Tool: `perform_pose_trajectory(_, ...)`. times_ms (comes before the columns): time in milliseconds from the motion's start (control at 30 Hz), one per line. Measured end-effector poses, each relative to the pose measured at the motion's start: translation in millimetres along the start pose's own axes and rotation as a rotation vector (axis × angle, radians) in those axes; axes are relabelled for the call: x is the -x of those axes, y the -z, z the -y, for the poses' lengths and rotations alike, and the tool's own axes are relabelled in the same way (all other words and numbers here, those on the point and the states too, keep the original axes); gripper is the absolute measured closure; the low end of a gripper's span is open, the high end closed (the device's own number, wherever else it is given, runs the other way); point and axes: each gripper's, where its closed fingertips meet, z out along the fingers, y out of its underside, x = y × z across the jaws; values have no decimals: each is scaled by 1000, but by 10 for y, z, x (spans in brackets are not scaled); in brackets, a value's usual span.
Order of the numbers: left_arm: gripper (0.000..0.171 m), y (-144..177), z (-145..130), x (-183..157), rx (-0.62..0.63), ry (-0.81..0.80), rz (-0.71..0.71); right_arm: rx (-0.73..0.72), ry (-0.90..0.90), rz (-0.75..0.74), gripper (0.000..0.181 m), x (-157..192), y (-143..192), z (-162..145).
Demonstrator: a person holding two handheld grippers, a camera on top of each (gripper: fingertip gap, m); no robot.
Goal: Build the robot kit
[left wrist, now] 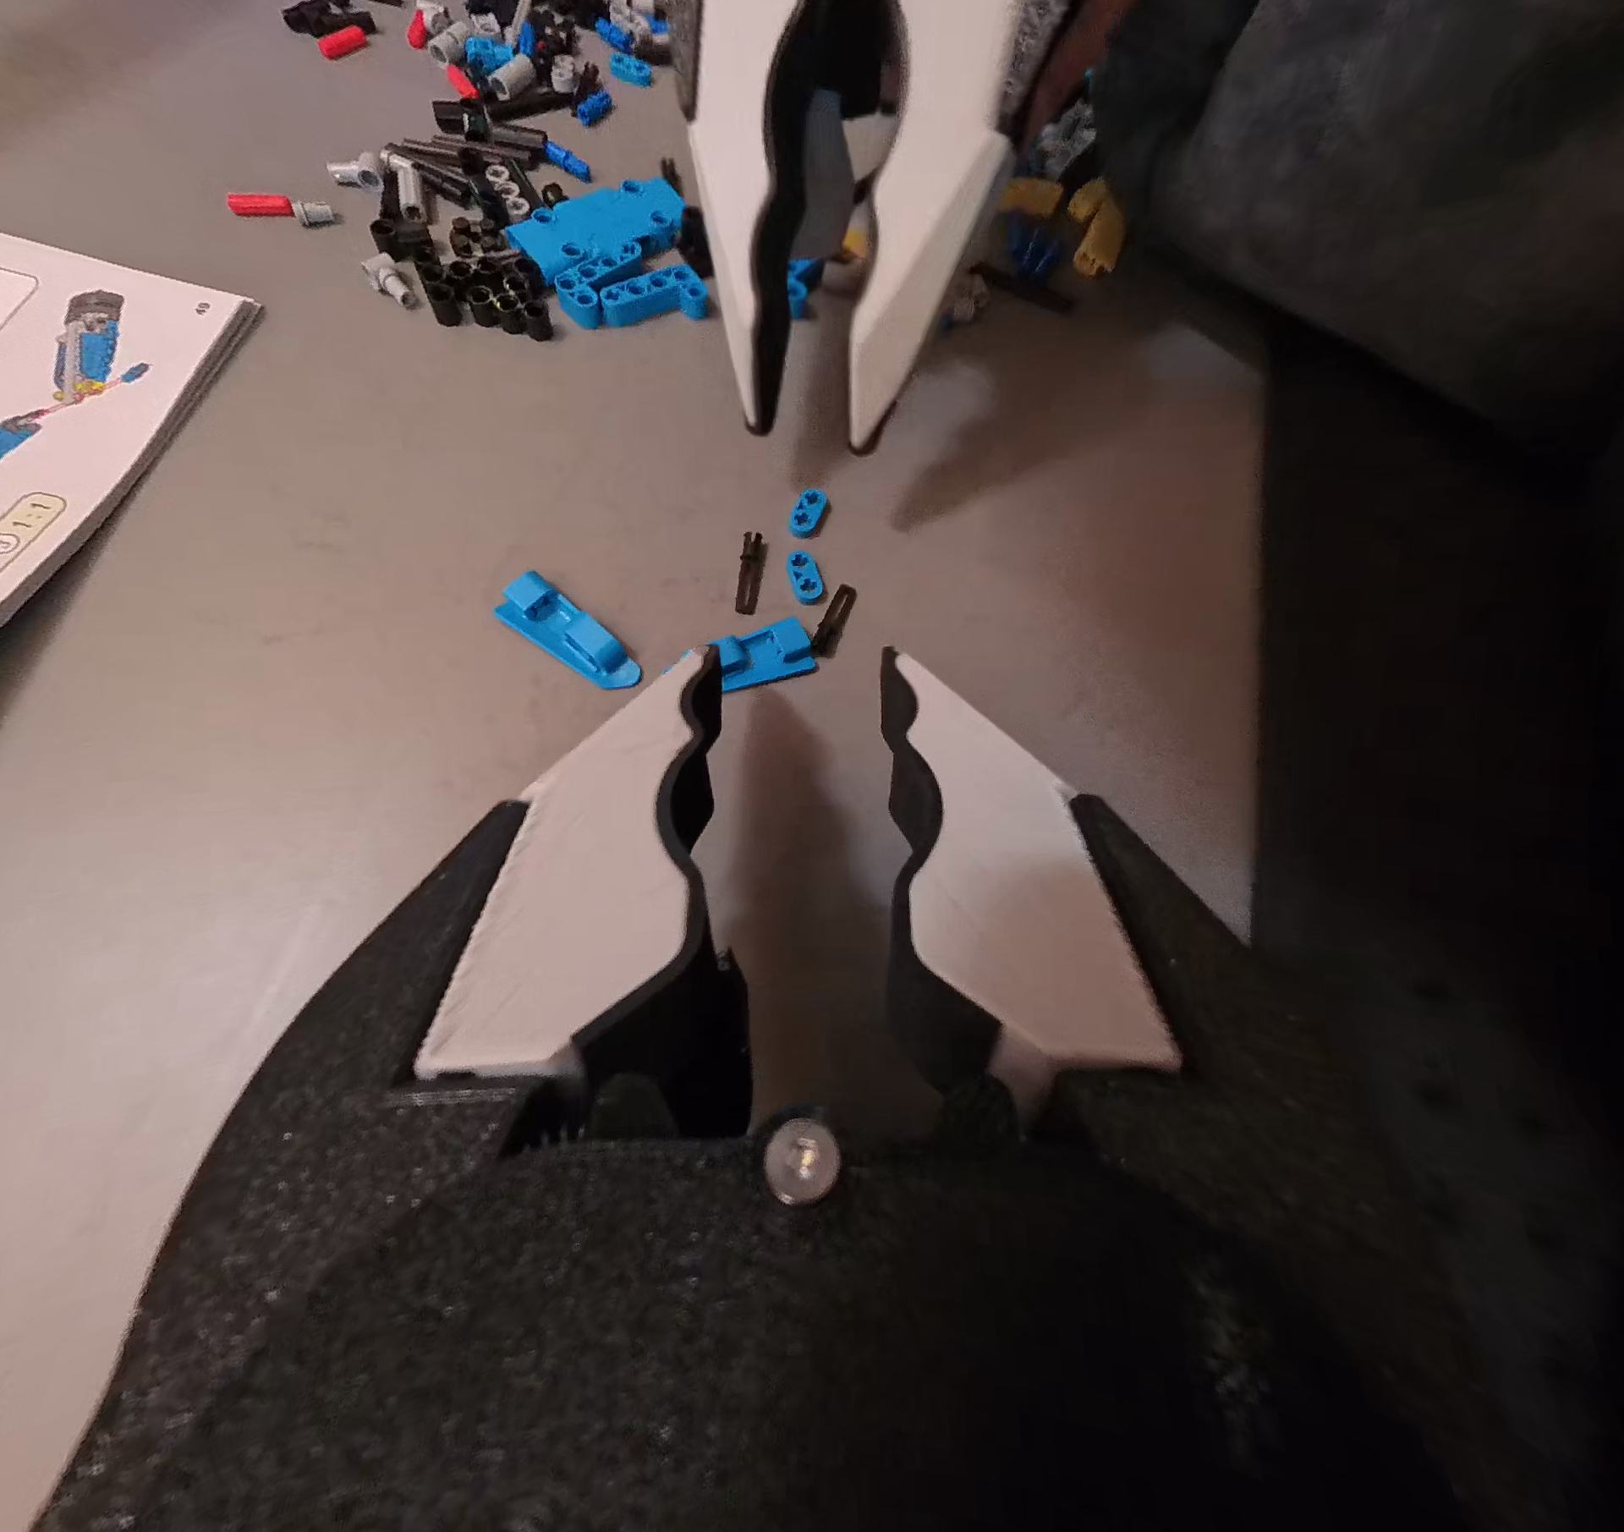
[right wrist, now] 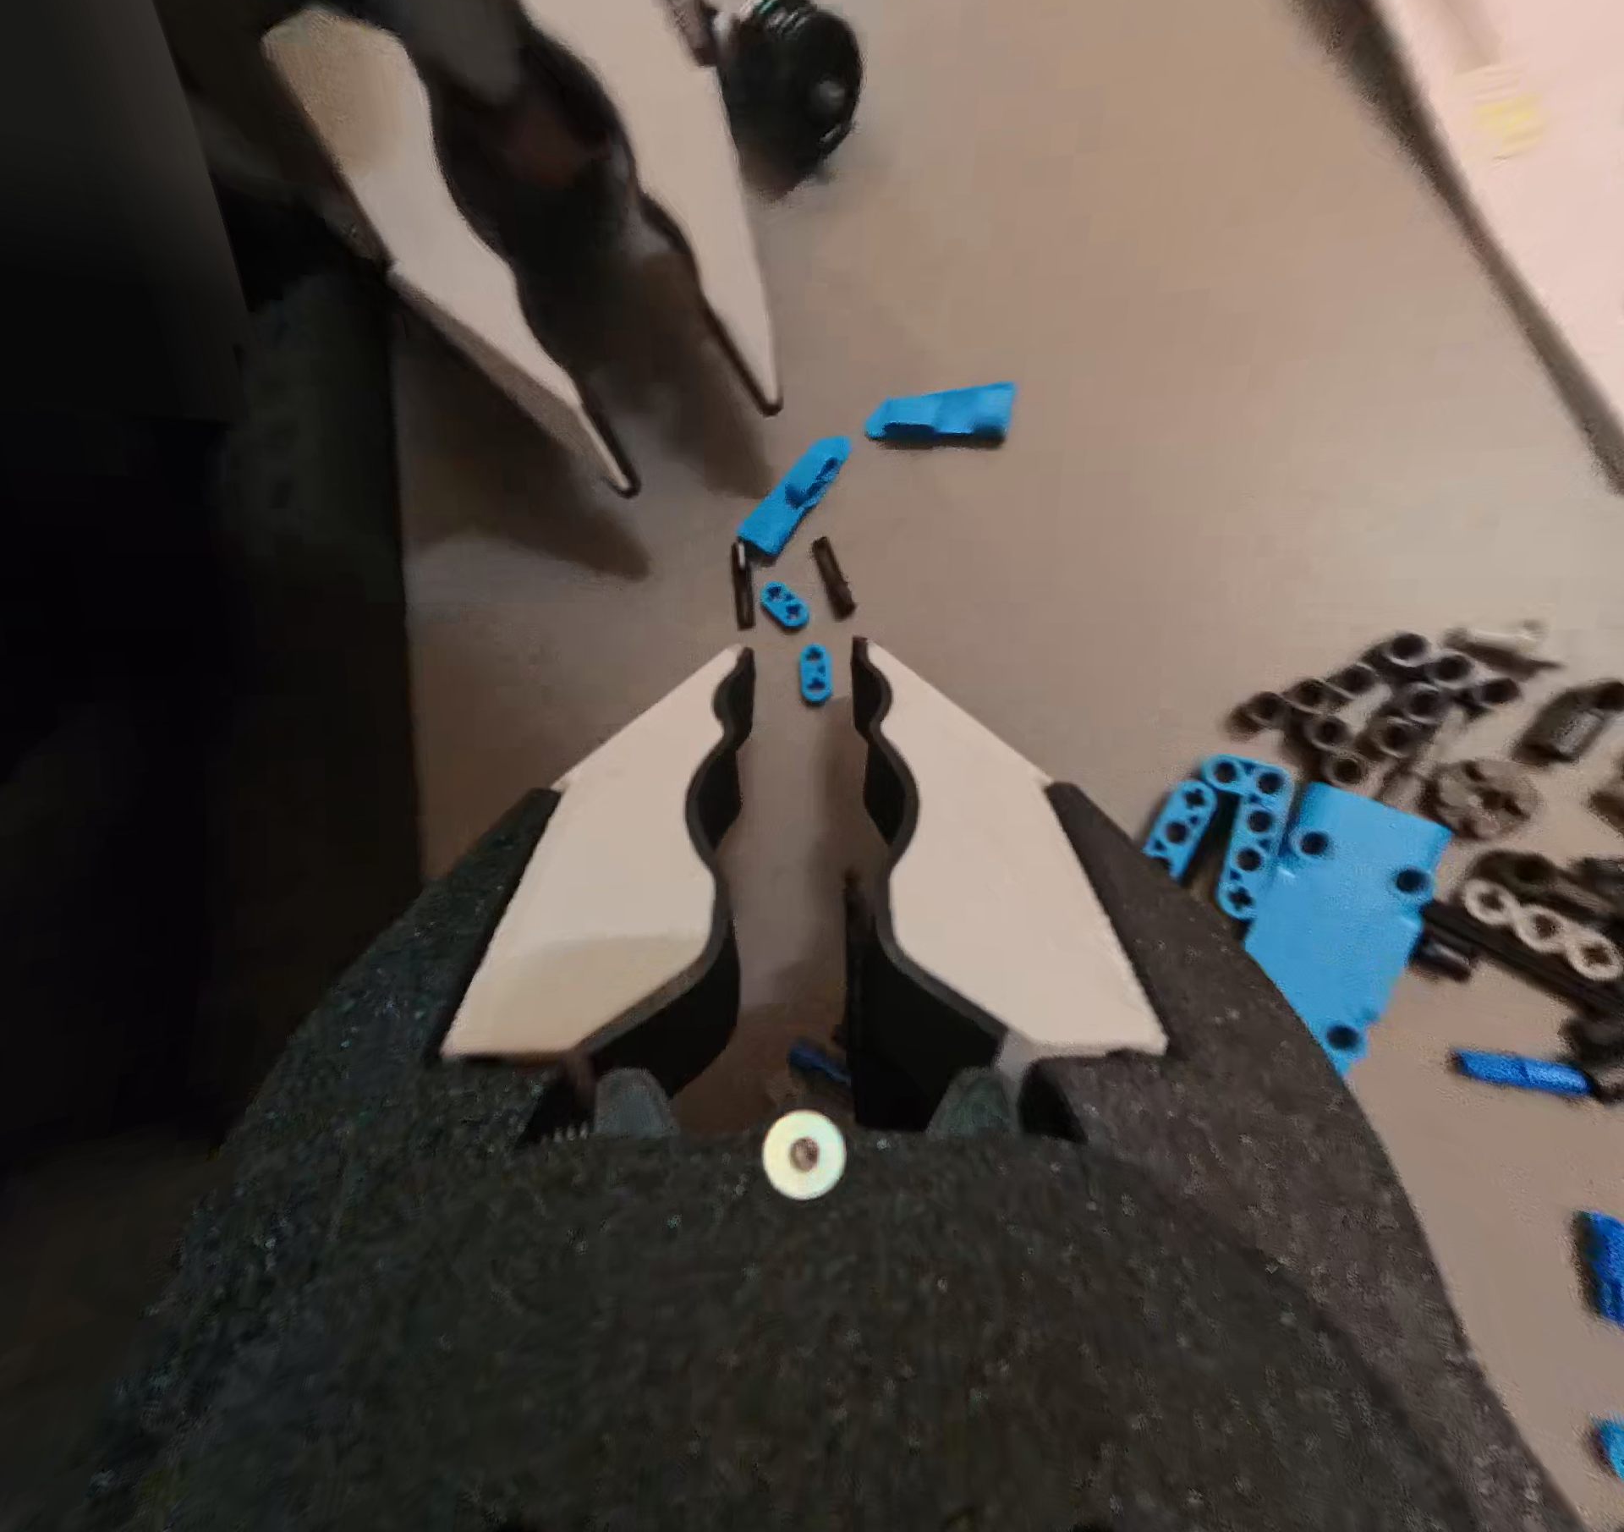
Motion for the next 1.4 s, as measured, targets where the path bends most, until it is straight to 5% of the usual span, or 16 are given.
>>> perform_pose_trajectory(300, 136, -52, -37, 47, 30, -62, 70, 176, 157, -115, 168, -49, -200, -156)
perform_pose_trajectory(500, 136, -7, 105, 41, -60, 112, -10, 203, 208, -178, 174, -88, -205, -134)
perform_pose_trajectory(733, 136, 212, 346, 251, -278, 480, -145, -79, 510, -407, 174, 8, -54, 584)
perform_pose_trajectory(867, 137, 340, 503, 245, -386, 543, -225, -242, 702, -544, 174, 180, 83, 908)
perform_pose_trajectory(1300, 147, 492, 659, 209, -485, 525, -297, -269, 776, -580, 174, 240, 70, 952)
perform_pose_trajectory(1400, 167, 498, 656, 157, -474, 525, -331, -259, 794, -579, 174, 265, 44, 949)
